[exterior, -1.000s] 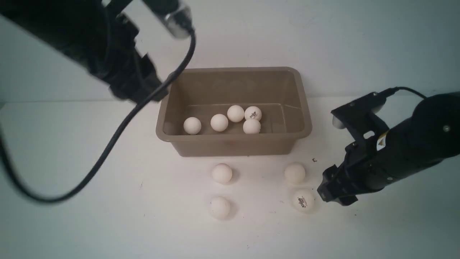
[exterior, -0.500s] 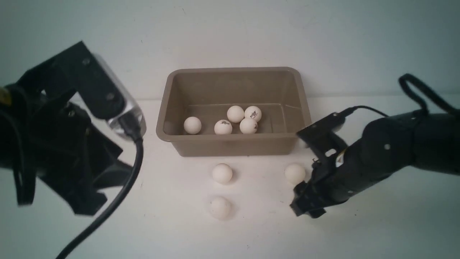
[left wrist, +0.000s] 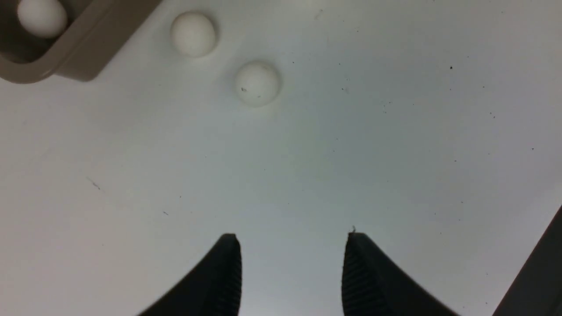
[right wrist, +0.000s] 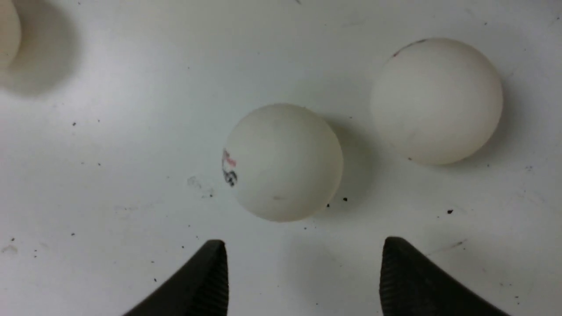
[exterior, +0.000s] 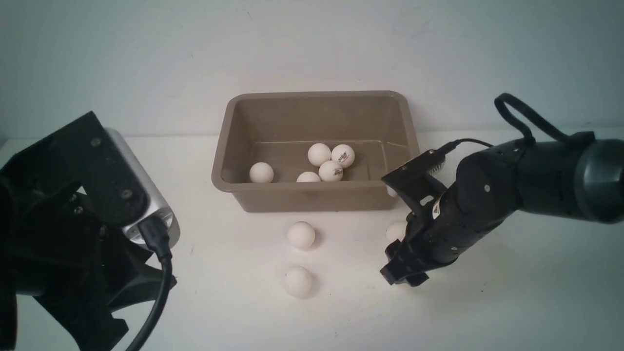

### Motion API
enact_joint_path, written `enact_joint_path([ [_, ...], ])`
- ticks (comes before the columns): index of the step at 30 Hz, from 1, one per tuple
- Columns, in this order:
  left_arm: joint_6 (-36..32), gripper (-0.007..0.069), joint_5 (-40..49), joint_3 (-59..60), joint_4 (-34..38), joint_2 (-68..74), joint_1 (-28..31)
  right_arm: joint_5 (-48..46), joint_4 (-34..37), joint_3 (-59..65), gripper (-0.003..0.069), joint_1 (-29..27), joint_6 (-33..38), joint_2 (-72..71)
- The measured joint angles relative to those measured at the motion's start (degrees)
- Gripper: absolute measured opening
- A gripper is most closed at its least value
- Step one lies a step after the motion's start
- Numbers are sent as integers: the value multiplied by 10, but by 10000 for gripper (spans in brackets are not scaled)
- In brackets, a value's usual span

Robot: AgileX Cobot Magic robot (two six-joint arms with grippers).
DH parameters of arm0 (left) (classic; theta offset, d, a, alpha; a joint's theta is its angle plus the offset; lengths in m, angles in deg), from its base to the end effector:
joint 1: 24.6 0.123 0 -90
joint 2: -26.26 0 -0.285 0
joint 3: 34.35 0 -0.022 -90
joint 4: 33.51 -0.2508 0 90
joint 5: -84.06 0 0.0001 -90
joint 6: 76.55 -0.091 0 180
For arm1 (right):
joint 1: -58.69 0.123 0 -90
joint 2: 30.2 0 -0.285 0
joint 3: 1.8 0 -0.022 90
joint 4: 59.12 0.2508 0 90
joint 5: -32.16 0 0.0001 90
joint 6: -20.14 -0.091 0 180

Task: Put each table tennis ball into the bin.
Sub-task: Use the right arm to clamp the table tennis ball closest to it

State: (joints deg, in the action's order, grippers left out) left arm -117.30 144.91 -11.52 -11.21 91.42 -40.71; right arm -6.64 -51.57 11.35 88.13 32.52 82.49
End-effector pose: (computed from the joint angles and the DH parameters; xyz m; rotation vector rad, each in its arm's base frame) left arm 0.1616 -0.0781 0.3404 1.0898 2.2662 -0.3387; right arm 0.3015 0.1788 0.1696 -0.9051 2.7391 0.1952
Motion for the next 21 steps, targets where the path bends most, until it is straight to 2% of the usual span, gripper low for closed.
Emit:
enact_joint_path([
  [12, 0, 289, -5, 0, 0, 0, 0, -3, 10, -1, 423, 10, 6, 0],
  [21, 0, 289, -8, 0, 0, 0, 0, -29, -64, -59, 423, 10, -52, 0],
])
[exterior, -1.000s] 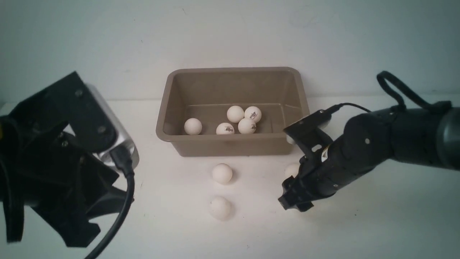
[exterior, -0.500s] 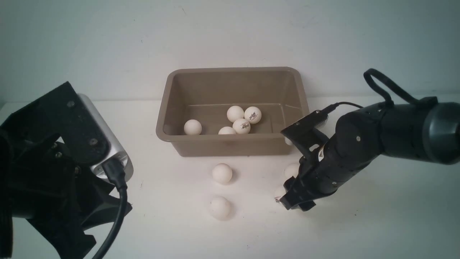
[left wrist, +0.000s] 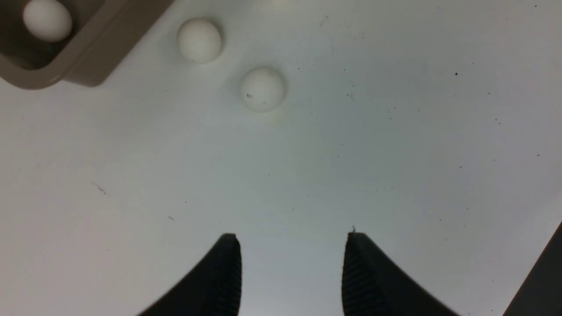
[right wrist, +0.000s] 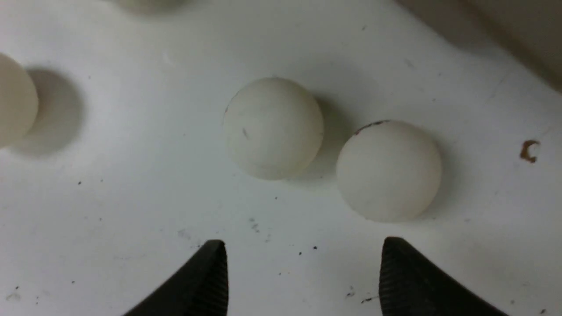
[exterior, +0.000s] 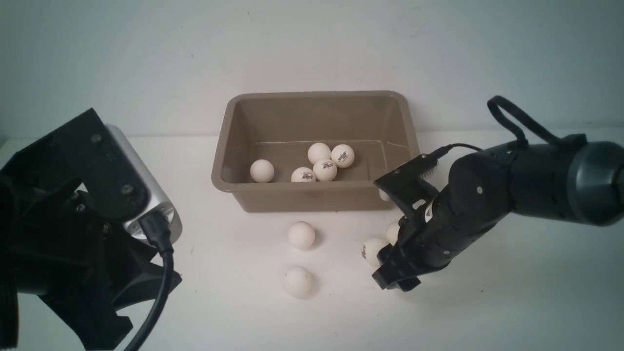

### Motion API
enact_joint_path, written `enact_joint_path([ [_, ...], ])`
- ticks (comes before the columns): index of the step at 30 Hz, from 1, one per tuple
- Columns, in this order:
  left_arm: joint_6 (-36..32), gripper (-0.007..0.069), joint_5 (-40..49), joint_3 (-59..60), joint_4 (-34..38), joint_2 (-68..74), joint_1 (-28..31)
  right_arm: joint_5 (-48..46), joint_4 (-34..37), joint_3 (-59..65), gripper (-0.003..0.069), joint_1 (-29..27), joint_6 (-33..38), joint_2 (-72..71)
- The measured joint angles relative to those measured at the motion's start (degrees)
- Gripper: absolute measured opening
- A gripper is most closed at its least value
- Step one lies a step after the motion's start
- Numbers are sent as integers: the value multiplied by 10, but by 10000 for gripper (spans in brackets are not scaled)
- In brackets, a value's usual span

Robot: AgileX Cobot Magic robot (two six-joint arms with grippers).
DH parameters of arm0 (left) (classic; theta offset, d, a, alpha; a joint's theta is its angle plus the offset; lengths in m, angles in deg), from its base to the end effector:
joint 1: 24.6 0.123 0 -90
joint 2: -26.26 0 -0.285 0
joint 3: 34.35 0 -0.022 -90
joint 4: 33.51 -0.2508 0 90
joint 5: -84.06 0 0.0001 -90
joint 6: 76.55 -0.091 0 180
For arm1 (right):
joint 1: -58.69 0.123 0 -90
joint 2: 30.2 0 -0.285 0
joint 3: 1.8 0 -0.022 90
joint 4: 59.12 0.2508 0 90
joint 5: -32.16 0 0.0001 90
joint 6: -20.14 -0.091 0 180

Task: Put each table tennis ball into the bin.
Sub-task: Use the right arm to clamp the table tennis ball closest to it

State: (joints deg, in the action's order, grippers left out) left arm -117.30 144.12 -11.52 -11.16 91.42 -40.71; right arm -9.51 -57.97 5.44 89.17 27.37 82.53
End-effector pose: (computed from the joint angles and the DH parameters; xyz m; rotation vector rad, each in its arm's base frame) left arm 0.1627 -0.0782 0.3411 1.0806 2.2564 -0.3342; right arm 0.3156 0.1872 0.1932 -0.8970 2.6827 0.1140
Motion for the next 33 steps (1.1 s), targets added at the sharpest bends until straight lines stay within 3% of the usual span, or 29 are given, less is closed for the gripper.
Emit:
enact_joint_path([
  [5, 0, 289, 0, 0, 0, 0, 0, -4, -40, -5, 424, 0, -25, 0],
  [14, 0, 289, -1, 0, 0, 0, 0, -2, -44, -5, 459, 0, -36, 18],
  [33, 0, 289, 0, 0, 2, 0, 0, 30, -59, -6, 462, 0, -44, 30],
])
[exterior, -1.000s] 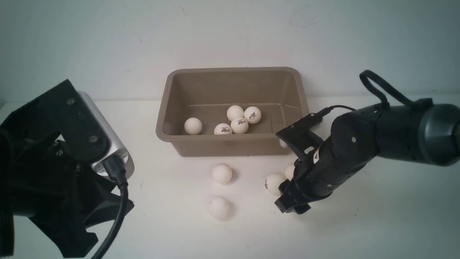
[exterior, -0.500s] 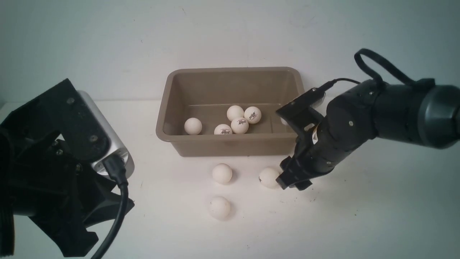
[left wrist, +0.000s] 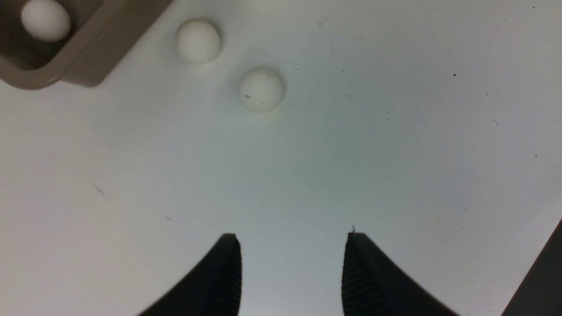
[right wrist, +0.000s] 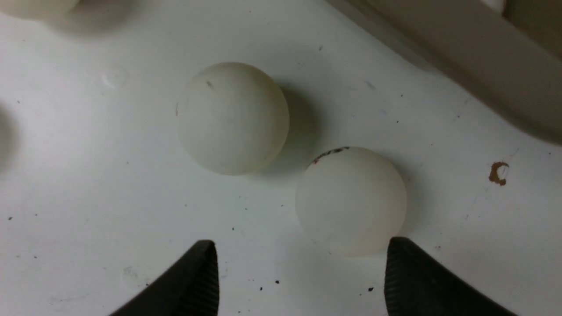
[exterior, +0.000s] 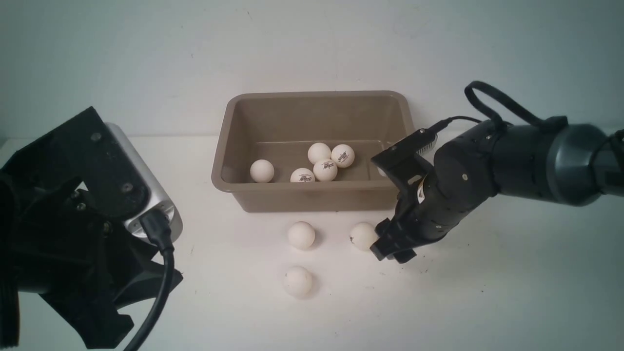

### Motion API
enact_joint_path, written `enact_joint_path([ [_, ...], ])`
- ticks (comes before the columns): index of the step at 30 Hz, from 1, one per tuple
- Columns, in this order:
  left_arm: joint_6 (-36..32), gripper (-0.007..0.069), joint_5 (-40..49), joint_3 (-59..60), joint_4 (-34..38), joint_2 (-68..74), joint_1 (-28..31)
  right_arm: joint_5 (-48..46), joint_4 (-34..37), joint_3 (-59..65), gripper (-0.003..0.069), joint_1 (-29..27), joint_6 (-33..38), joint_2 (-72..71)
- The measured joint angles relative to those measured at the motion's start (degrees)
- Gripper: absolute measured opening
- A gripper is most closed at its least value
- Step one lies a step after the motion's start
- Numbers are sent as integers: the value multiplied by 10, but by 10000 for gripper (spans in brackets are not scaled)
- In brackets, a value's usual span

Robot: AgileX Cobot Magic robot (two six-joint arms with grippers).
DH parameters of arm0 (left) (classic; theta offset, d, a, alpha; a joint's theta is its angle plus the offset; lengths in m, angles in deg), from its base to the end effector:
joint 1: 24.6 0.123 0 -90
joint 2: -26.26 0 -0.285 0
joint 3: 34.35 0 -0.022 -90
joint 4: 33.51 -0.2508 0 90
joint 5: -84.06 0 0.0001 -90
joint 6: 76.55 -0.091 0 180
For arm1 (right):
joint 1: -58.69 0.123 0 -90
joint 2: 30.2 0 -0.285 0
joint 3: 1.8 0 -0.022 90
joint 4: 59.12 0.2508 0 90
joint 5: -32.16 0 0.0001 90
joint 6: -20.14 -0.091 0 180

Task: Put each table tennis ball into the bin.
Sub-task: Use the right arm to clamp the table tennis ball closest to it

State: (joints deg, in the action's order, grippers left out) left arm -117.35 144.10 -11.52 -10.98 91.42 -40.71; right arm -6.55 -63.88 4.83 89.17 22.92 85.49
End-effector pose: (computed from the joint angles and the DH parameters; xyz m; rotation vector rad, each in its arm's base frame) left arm 0.1627 -0.0784 0.3412 1.0800 2.2551 -0.3376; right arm 0.3272 0.1871 0.1784 -0.8780 2.6644 0.0266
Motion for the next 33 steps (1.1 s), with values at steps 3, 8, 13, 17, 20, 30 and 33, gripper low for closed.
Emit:
enact_joint_path([
  [3, 0, 289, 0, 0, 0, 0, 0, 2, -12, 0, 462, 0, -5, 0],
  [8, 0, 289, 0, 0, 0, 0, 0, 9, -25, 0, 462, 0, -12, 0],
  [13, 0, 289, 0, 0, 1, 0, 0, 17, -27, 0, 462, 0, -15, 0],
  [17, 0, 289, 0, 0, 2, 0, 0, 25, -29, 0, 462, 0, -15, 0],
  [20, 0, 289, 0, 0, 3, 0, 0, 32, -29, 0, 462, 0, -15, 0],
  [30, 0, 289, 0, 0, 11, 0, 0, 39, -52, 0, 462, 0, -33, 12],
  [33, 0, 289, 1, 0, 11, 0, 0, 39, -55, 0, 462, 0, -34, 28],
])
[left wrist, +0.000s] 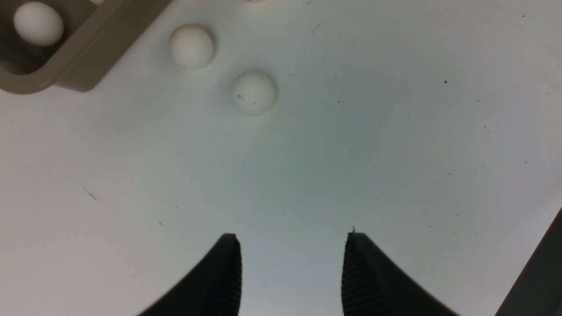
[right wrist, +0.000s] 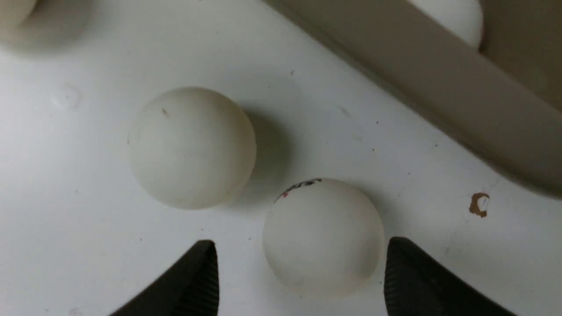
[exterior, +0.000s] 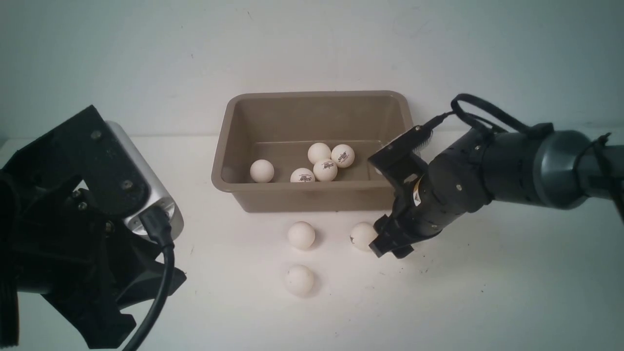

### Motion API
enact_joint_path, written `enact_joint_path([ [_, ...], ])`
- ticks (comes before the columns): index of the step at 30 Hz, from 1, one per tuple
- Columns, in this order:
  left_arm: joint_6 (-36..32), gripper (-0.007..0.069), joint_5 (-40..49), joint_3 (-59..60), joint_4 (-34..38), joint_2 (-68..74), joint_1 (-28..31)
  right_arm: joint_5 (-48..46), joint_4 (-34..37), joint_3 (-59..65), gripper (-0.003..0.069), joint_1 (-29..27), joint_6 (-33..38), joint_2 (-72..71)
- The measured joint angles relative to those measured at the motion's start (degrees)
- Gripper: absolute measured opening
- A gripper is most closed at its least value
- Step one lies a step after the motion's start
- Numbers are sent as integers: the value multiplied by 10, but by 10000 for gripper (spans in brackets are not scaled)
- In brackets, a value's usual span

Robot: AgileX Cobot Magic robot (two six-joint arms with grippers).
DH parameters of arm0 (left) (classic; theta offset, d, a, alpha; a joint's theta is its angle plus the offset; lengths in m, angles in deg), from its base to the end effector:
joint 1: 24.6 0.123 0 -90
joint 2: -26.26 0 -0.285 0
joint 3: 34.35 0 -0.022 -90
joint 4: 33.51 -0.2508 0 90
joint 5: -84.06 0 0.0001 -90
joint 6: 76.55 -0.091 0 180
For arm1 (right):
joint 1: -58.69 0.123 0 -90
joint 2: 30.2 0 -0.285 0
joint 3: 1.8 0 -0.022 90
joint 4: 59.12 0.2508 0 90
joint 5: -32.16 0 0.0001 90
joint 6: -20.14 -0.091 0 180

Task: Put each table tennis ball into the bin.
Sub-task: Use the right arm to clamp the table tennis ball closest to it

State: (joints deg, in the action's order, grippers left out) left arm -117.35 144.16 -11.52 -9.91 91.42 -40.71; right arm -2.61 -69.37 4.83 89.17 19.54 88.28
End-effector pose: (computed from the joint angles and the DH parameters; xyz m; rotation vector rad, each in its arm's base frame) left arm 0.1622 -0.0797 0.3417 1.0725 2.2529 -0.3610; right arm 0.3368 0.1875 0.1625 -0.8852 2.6249 -0.0396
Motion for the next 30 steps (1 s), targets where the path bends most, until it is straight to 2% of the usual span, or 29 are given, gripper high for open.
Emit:
enact_joint_path([
  [13, 0, 289, 0, 0, 0, 0, 0, 6, 0, -39, 462, 0, 0, 42],
  [17, 0, 289, 3, 0, 0, 0, 0, -9, 0, -62, 430, 0, -9, 56],
  [18, 0, 289, 5, 0, 0, 0, 0, -25, 0, -72, 391, 0, -11, 62],
  [20, 0, 289, 5, 0, 0, 0, 0, -36, 0, -79, 361, 0, -12, 67],
  [30, 0, 289, 7, 0, 0, 0, 0, -102, 2, -83, 361, 20, 19, 41],
])
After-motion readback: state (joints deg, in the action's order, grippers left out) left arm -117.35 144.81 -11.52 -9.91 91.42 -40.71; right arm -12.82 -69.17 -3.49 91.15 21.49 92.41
